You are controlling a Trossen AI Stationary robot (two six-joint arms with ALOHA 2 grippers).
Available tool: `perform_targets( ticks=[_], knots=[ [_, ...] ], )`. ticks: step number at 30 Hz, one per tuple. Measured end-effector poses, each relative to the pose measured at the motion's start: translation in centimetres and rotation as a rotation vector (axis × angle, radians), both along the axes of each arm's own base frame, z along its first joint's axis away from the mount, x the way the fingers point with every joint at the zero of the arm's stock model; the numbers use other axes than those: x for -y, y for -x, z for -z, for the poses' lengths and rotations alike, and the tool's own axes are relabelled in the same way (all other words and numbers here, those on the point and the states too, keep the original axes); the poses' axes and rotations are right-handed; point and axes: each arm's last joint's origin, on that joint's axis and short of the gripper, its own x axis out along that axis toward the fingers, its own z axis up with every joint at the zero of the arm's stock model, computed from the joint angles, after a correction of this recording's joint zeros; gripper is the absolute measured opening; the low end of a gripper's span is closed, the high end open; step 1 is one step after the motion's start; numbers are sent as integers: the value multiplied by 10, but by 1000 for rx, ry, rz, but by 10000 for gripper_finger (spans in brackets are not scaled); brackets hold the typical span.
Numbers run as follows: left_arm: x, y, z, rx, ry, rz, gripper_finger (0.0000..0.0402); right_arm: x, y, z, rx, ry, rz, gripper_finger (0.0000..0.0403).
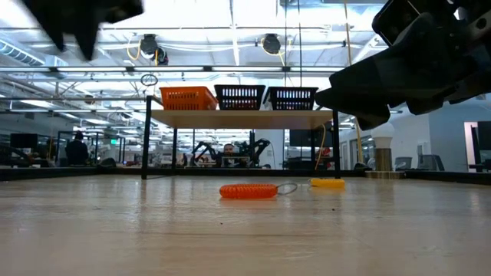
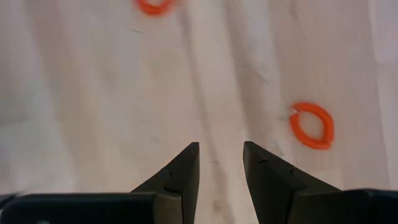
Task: Pick & Place Office Desk Supplies
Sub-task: Put the orange spring keychain into the right black basket on the shelf
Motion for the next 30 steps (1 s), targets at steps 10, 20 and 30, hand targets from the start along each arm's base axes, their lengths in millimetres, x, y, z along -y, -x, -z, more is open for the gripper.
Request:
perform_targets(
  ticks=[10,20,30],
  knots=[
    [30,23,59,42,46,134,120,0,0,0,0,1,0,160],
    [37,18,70,117,102,236,120,0,0,0,0,1,0,160],
    [44,10,96,53,96,311,120,0,0,1,-6,9,-1,160]
  ],
)
